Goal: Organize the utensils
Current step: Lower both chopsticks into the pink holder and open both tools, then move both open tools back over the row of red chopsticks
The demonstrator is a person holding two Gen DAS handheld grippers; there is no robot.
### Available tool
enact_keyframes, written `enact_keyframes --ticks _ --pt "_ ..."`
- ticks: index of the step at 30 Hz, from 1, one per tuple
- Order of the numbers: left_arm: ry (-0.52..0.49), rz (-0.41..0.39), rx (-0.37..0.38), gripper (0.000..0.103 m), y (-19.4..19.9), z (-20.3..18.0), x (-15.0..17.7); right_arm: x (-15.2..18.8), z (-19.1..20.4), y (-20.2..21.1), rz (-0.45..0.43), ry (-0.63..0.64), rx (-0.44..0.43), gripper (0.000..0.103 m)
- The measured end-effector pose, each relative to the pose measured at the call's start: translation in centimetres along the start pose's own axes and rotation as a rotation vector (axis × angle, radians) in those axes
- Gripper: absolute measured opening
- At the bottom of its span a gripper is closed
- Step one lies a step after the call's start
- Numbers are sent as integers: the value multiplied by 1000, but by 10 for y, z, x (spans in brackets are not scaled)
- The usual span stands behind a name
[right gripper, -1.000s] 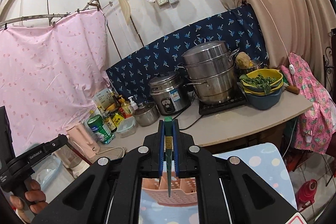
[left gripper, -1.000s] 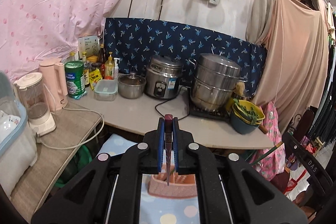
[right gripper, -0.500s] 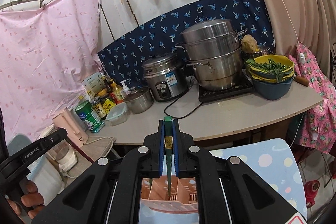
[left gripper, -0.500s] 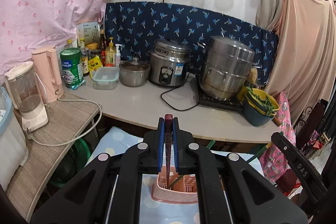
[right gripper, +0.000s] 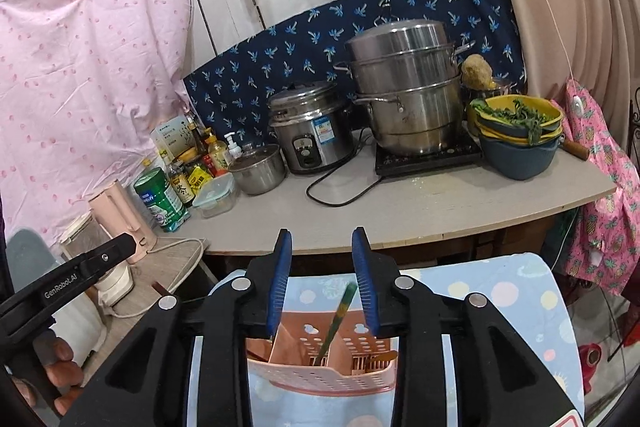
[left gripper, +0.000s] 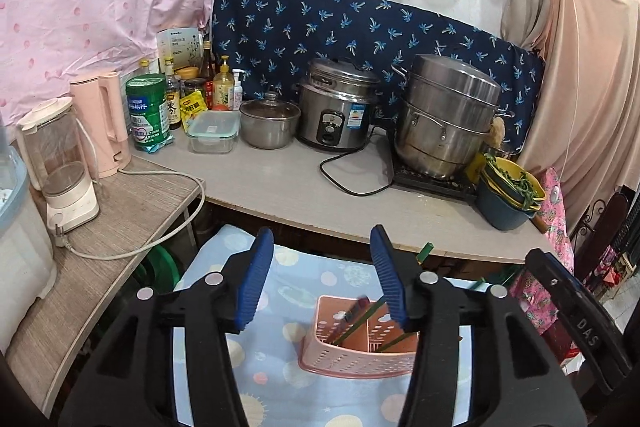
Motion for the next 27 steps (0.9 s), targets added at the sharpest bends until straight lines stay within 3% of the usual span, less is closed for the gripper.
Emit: enact_keyframes --ticks 9,16,27 --pt "-37 -12 -19 51 36 -4 9 4 5 38 -14 -7 -12 43" --pt "-70 -9 -46 52 67 -4 25 22 16 76 -16 39 -3 46" --pt "-100 48 -57 56 117 10 89 85 17 140 31 77 25 49"
Point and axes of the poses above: each gripper's, at about its wrist camera, not at the fingertips, and y roughly against the way its jaws point, z to its left, x to its underside, the point moved 4 cm from there along -y, roughly the way its jaws point, and after that the axes turned 6 degrees about -y, right-handed, at the moved point
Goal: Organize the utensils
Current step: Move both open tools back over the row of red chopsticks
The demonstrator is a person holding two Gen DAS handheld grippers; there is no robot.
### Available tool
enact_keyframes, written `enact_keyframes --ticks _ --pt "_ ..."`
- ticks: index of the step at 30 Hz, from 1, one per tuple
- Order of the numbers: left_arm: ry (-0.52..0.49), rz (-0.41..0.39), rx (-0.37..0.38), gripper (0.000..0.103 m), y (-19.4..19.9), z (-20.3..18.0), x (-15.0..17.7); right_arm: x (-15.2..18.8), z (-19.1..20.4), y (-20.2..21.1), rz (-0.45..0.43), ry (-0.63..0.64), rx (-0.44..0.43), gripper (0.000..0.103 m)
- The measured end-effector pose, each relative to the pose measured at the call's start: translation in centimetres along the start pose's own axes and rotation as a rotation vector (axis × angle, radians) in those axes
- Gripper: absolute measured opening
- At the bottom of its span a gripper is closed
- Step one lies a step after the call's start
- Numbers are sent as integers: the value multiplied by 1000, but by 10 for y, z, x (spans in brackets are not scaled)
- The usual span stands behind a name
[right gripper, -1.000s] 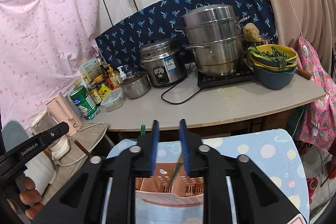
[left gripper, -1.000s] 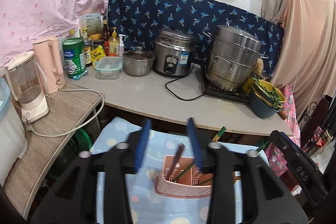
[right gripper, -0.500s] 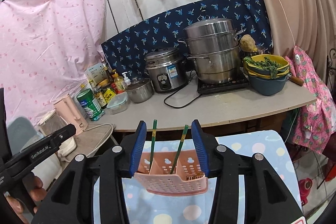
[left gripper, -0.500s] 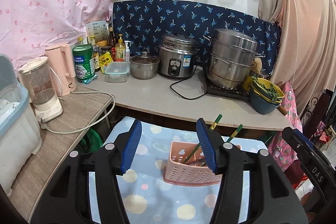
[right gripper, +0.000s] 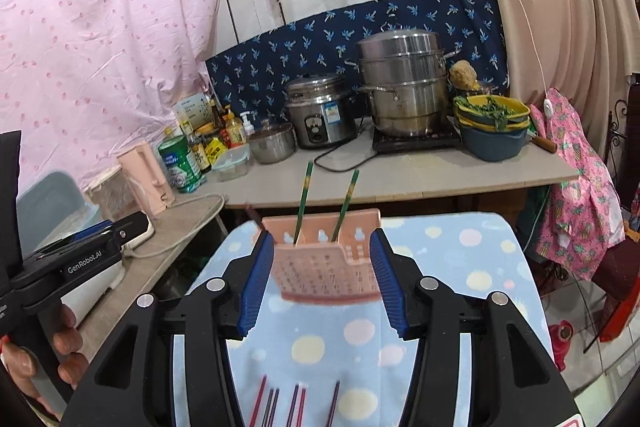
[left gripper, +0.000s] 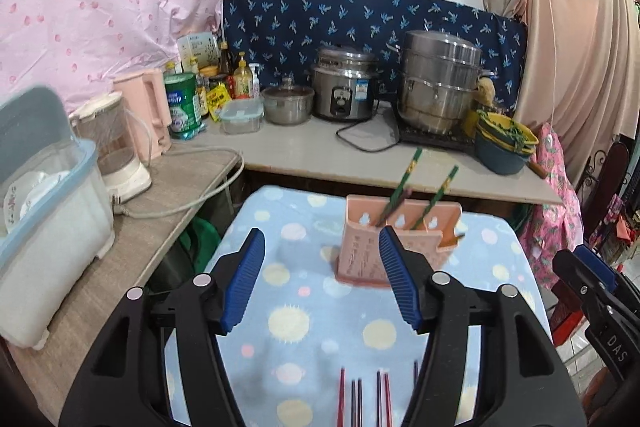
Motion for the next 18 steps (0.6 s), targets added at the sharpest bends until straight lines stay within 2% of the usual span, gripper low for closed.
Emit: enact_keyframes --ticks 9,18 --pt "-10 104 8 56 18 7 82 71 -8 33 88 11 36 49" --pt "-2 222 19 56 18 10 165 161 -19 50 196 48 107 49"
Point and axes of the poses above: each gripper's, at about its wrist camera, not at the fingertips, and y roughly against the way its jaws point, z to its left, x to its underside, the point moved 4 cm from there along -y, roughly the way its jaws point, and after that the axes turned 6 degrees about -y, right-handed, at the moved point
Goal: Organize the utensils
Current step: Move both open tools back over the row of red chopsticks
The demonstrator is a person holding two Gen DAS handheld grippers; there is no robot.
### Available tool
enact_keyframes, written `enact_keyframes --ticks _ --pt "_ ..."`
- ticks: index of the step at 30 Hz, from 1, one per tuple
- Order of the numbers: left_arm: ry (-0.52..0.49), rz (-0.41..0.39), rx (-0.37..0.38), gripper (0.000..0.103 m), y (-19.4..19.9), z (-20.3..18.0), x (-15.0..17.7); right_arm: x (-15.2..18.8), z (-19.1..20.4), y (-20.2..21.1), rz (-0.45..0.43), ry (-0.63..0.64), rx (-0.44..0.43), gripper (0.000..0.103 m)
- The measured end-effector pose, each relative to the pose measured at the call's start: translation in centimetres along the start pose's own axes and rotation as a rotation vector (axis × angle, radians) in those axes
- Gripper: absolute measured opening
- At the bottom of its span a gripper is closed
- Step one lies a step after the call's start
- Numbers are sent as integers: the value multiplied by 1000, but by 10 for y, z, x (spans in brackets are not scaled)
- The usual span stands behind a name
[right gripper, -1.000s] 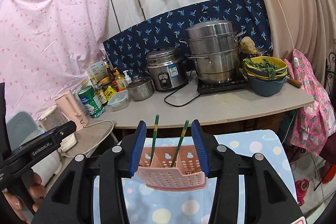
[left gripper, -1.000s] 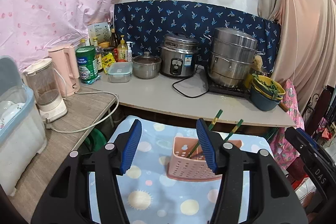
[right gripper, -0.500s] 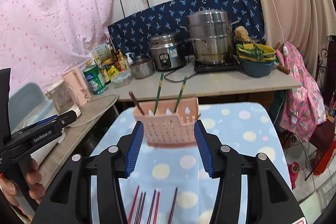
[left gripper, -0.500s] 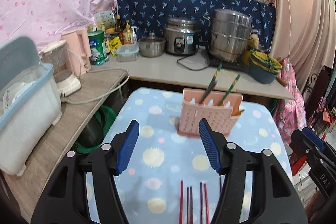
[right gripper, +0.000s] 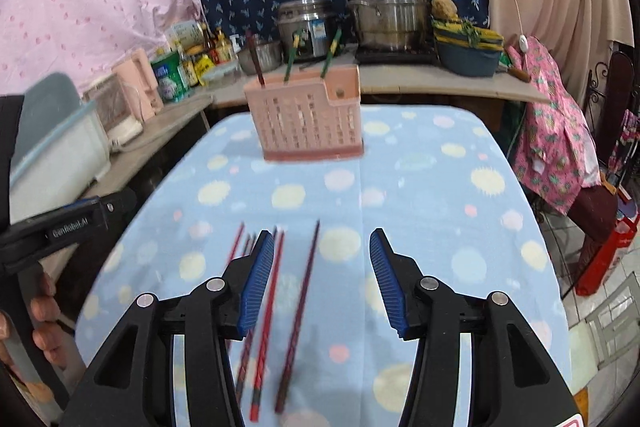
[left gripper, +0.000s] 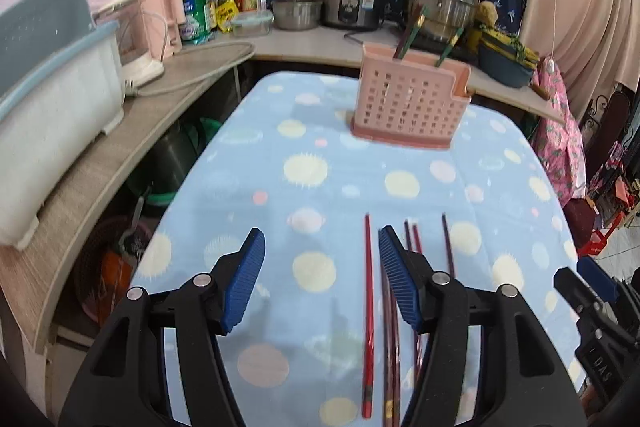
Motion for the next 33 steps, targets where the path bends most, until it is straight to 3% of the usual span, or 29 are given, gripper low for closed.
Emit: enact_keyframes --ticks 7,15,20,33 --pt "-13 60 -5 56 -8 1 51 66 -8 -11 104 17 25 49" --pt "-33 123 10 56 -14 -6 98 107 -1 -22 170 30 14 49" --pt "-45 142 18 56 -15 -8 112 121 9 -33 203 42 5 47" --pt "-59 178 36 56 -20 -15 124 132 11 -44 242 49 0 27"
Point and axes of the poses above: each gripper's, at about its wrist camera, not at the fingertips, and y roughly against the way its jaws point, z to its left, x to its underside, the point moved 4 cm from there along -y, roughly the way its jaws point, and after that the axes turned 6 degrees about -y, right-handed, at the moved point
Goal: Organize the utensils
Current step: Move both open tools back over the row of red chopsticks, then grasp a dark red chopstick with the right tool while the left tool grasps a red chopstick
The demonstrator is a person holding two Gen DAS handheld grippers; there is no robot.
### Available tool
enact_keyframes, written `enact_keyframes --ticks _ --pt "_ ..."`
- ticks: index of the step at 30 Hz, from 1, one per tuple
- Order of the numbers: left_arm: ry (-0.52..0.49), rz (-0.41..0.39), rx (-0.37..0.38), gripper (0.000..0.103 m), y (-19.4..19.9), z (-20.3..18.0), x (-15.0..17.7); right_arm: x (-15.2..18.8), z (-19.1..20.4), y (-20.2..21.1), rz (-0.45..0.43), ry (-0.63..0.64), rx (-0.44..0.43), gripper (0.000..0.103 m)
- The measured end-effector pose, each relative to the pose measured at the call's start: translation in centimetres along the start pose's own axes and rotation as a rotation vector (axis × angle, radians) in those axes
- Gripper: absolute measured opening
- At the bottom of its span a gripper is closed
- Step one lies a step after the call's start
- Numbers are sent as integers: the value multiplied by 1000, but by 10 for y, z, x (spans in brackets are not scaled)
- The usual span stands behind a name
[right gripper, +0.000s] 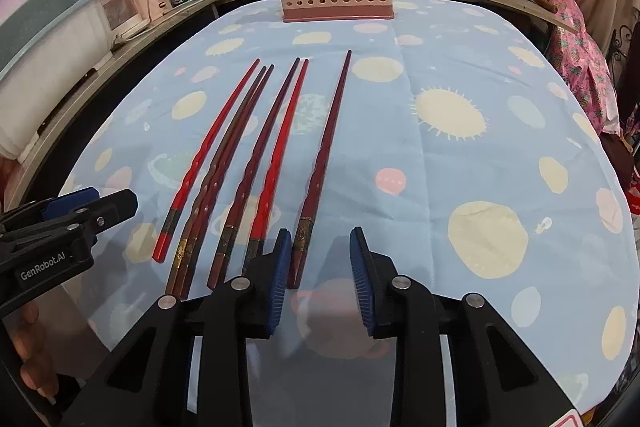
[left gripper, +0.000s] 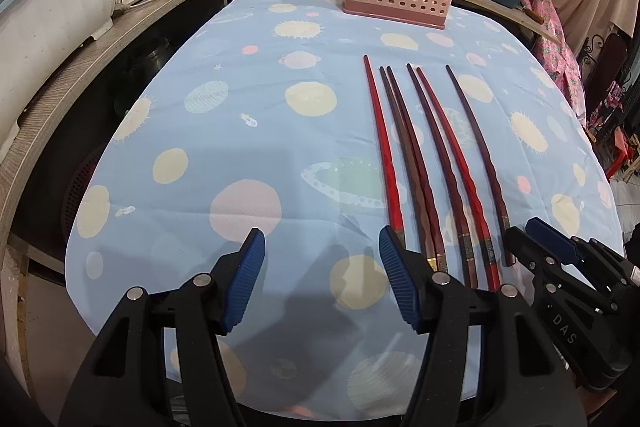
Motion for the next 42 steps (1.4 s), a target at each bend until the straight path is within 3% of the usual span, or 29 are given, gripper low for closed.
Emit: enact_keyframes --ticks 11,15,32,36,42 --pt "-30 10 10 60 -1 -12 4 3 2 -3 10 15 11 22" --pt "-38 20 18 60 -4 -16 5 3 -2 -2 10 2 11 8" --pt "-58 57 12 59 -19 -26 9 7 -12 2 11 -47 -14 8" --pt "-61 53 1 51 -18 -24 10 7 -12 2 11 -47 -14 8" --pt "-50 53 -2 31 -17 -18 9 7 -12 2 11 -46 -13 8"
Point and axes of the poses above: each gripper's, at about its wrist camera, not at the fingertips, and y roughly against the way its jaws point, z to its left, x to its underside, the point moved 4 cm from there along -y, roughly the way its jaws point, and after that the axes turned 6 degrees about -y, right-handed, at the moved point
